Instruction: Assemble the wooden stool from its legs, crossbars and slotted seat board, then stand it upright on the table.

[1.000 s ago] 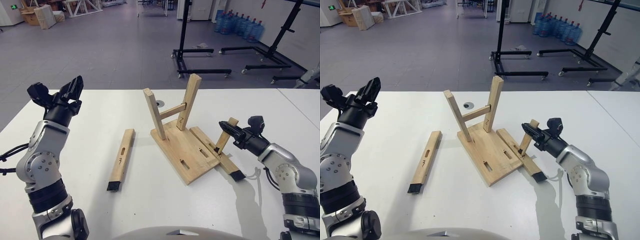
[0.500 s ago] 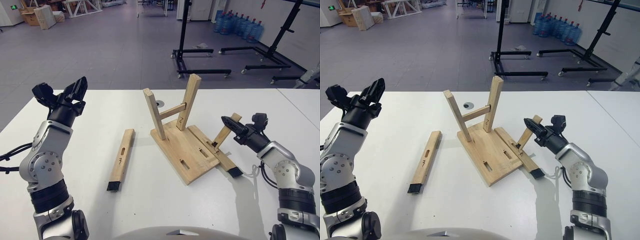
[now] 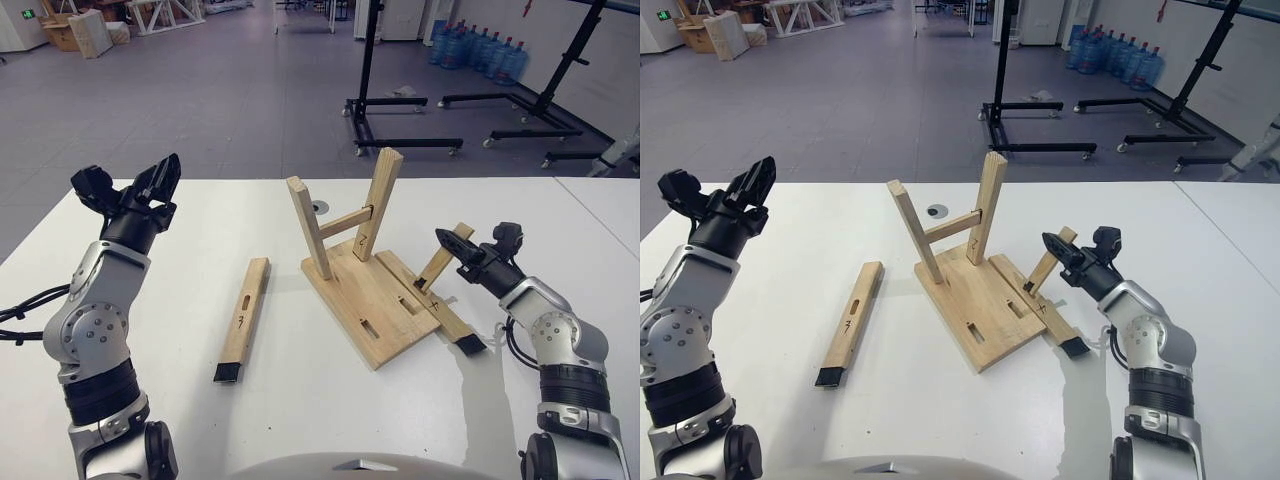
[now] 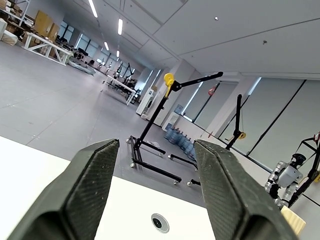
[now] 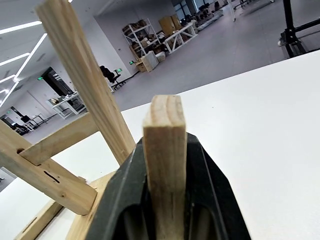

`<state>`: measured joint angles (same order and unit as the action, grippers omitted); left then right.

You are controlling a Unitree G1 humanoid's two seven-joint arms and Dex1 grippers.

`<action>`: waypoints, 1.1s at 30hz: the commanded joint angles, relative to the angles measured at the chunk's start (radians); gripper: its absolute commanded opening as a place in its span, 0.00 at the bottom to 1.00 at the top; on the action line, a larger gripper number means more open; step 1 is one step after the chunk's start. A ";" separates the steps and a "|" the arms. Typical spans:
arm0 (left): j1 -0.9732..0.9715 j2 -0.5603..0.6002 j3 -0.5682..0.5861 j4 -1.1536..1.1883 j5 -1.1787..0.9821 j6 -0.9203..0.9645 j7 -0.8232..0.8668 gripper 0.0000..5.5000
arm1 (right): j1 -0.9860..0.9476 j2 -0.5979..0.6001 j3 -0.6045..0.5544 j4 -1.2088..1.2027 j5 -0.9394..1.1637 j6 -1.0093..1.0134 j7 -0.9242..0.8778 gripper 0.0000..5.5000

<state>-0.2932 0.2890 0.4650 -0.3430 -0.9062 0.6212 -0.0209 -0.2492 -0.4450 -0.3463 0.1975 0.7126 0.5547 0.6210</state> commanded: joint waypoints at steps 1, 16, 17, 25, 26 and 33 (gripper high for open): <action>0.008 0.001 -0.018 -0.002 0.011 -0.006 -0.006 0.50 | -0.011 0.002 -0.001 0.010 -0.017 -0.013 0.009 0.07; 0.007 0.007 -0.044 0.002 0.030 -0.017 -0.020 0.50 | 0.002 0.024 -0.011 0.025 -0.039 -0.027 0.015 0.07; 0.008 0.007 -0.047 0.001 0.032 -0.017 -0.021 0.50 | -0.001 0.023 -0.015 0.028 -0.036 -0.026 0.015 0.07; 0.014 0.008 -0.063 -0.005 0.048 -0.021 -0.028 0.50 | 0.023 0.035 0.011 0.025 -0.071 -0.048 0.023 0.07; 0.013 0.009 -0.064 -0.003 0.051 -0.022 -0.029 0.50 | 0.027 0.037 0.016 0.025 -0.078 -0.056 0.023 0.07; 0.006 0.010 -0.073 0.003 0.071 -0.026 -0.041 0.50 | 0.077 0.052 0.060 0.055 -0.165 -0.209 0.043 0.07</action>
<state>-0.2862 0.2894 0.3980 -0.3432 -0.8478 0.6005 -0.0589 -0.2145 -0.4017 -0.3067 0.2221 0.6008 0.3679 0.6735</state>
